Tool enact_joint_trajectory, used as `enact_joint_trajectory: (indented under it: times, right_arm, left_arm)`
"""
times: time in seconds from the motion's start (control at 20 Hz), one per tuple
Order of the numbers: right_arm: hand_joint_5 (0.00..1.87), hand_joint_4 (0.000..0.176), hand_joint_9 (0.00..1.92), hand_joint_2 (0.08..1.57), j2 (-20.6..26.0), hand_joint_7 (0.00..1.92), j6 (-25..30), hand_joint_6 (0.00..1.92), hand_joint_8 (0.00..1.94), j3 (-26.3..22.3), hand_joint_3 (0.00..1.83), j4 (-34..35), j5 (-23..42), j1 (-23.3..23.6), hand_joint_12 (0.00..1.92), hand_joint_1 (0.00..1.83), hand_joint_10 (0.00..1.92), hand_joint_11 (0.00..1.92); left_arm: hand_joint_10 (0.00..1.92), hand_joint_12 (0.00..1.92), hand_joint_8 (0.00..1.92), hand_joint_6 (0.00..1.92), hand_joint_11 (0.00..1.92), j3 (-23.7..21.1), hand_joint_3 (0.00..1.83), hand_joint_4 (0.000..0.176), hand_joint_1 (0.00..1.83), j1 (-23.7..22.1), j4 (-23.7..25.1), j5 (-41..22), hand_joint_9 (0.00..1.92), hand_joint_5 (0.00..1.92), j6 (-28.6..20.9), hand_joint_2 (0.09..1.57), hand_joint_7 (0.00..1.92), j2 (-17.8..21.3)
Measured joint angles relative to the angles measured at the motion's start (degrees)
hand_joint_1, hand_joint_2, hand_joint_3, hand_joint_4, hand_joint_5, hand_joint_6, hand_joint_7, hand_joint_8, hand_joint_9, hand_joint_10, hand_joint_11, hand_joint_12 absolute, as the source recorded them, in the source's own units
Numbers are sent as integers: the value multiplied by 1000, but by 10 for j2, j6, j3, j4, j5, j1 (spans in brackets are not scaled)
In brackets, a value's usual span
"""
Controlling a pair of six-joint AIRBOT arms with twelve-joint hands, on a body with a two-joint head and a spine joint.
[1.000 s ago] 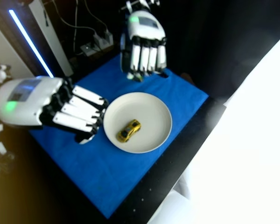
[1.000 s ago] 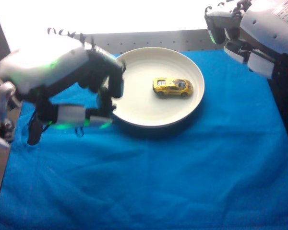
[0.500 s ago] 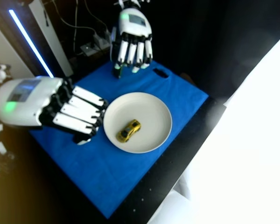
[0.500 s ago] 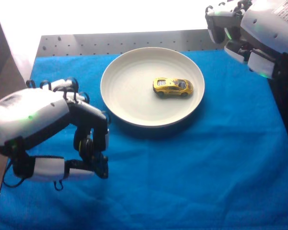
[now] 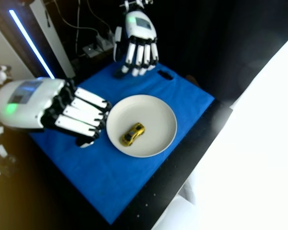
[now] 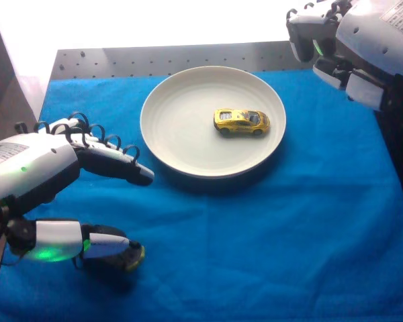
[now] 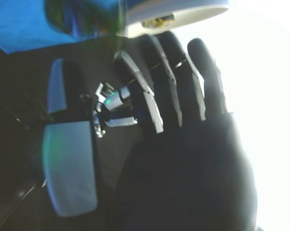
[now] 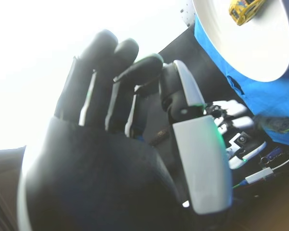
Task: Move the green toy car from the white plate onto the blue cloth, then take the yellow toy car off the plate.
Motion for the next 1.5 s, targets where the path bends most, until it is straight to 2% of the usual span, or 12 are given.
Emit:
enact_joint_trajectory:
  times: [0.05, 0.15, 0.4, 0.6, 0.65, 0.7, 0.85, 0.95, 1.05, 1.2, 1.35, 1.5]
  right_arm:
    - [533, 0, 559, 1314, 0, 735, 0, 1544, 1523, 0, 3, 1, 0, 0, 1921, 1132, 1592, 551]
    - [539, 0, 597, 1309, 0, 752, 0, 1536, 1502, 0, 0, 1, 0, 0, 1921, 1140, 1576, 582]
    - [614, 0, 534, 1303, 0, 621, 0, 1504, 1243, 0, 0, 1, 0, 0, 1921, 1062, 1505, 466]
    - [593, 0, 547, 1095, 0, 728, 0, 460, 406, 9, 0, -2, -6, 0, 1768, 851, 963, 187]
    - [626, 0, 578, 1064, -4, 759, 0, 365, 383, 14, 0, -1, -8, 0, 1849, 817, 1137, 332]
    - [674, 0, 741, 1013, -12, 739, 0, 221, 830, 20, 0, 3, -13, 0, 1907, 814, 1578, 724]
    - [743, 0, 514, 989, -38, 607, 0, 105, 456, 35, 0, 1, -54, 14, 1635, 800, 950, 352]
    - [751, 0, 448, 959, -55, 626, 0, 148, 342, 47, 0, -5, -71, 33, 1690, 805, 987, 268]
    - [704, 0, 531, 887, -72, 702, -1, 81, 490, 62, 0, -12, -84, 50, 1848, 777, 1219, 400]
    - [766, 0, 999, 891, -92, 885, -1, 55, 1612, 77, 3, -21, -119, 63, 1920, 828, 1869, 1077]
    - [791, 0, 514, 864, -107, 522, -1, 89, 1347, 93, 0, -21, -143, 72, 1921, 810, 1674, 520]
    - [755, 0, 653, 883, -130, 647, -1, 67, 1484, 115, 4, -21, -160, 79, 1921, 849, 1819, 736]
  left_arm:
    - [38, 1083, 0, 1, 0, 0, 0, 101, 887, 5, -6, -5, 370, 585, 0, 971, 426, 0]
    - [2, 884, 0, 0, 0, 0, 3, 132, 769, 11, -14, -11, 310, 465, 0, 988, 324, 0]
    - [13, 1056, 6, 3, 0, 1, 6, 78, 539, 15, -50, -54, 393, 437, 30, 1081, 367, 1]
    - [0, 1184, 1, 4, 1, 7, 2, 125, 357, 15, -104, -103, 376, 480, 81, 1126, 394, -4]
    - [0, 1204, 0, 5, 0, 9, 4, 127, 350, 15, -117, -115, 363, 486, 81, 1134, 380, -9]
    - [5, 1011, 11, 20, 0, 12, 2, 96, 420, 15, -126, -124, 377, 542, 83, 1139, 423, -14]
    - [5, 741, 6, 13, 0, 8, 0, 109, 499, 15, -150, -148, 337, 577, 113, 1134, 430, -21]
    - [4, 674, 4, 8, 0, 6, 0, 107, 508, 15, -154, -161, 328, 589, 120, 1132, 446, -21]
    - [34, 1075, 15, 13, 0, 7, 0, 106, 568, 15, -160, -170, 449, 639, 121, 1120, 533, -21]
    - [21, 1096, 11, 16, 0, 9, 0, 92, 622, 15, -164, -173, 476, 689, 122, 1105, 577, -27]
    - [8, 1070, 3, 18, 0, 9, 0, 73, 657, 15, -160, -171, 464, 719, 122, 1105, 572, -32]
    - [0, 1060, 0, 3, 0, 9, 1, 77, 656, 14, -163, -173, 435, 695, 122, 1110, 541, -32]
